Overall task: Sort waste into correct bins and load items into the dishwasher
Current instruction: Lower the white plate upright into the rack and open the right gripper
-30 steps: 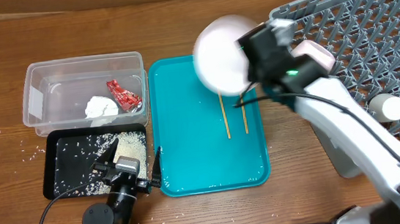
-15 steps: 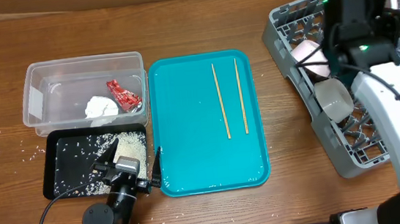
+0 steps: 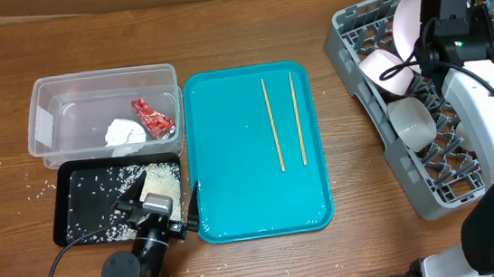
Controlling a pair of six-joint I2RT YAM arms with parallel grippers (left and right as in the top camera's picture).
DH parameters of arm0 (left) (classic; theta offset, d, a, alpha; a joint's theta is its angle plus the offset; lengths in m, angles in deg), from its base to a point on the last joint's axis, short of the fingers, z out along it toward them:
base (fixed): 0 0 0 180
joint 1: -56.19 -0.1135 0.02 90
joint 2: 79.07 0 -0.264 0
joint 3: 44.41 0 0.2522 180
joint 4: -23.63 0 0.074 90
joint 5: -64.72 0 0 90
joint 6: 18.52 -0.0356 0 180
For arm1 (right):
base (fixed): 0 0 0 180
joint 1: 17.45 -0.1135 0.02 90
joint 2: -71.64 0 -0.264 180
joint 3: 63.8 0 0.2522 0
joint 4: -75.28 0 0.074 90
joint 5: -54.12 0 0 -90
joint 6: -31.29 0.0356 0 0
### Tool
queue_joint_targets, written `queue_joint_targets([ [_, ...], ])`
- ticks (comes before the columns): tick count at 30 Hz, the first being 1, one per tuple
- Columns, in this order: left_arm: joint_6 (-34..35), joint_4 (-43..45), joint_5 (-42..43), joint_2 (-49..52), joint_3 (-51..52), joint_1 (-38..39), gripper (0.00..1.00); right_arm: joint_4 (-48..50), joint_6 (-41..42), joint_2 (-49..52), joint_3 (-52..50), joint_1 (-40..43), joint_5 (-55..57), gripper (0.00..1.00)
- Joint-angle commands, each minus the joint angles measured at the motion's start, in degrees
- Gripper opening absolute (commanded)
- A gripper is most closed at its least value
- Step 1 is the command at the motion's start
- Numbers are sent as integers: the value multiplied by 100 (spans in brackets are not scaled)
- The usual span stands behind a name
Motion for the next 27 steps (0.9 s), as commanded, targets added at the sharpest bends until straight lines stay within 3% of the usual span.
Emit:
queue_joint_targets([
  [1,-131,0,68,-50,26,-31,100,280,-125,315,-26,7,772,4],
  [7,-131,0,68,-50,26,-31,100,859,-109,313,-24,7,1394,4],
  [20,-131,0,68,-50,26,-31,100,177,-122,341,-26,17,612,4],
  [23,-131,0,68,-50,26,-31,100,358,-105,339,-26,15,973,16],
  [27,-131,0,68,-50,26,-31,100,535,-103,256,-24,-240,1082,16],
])
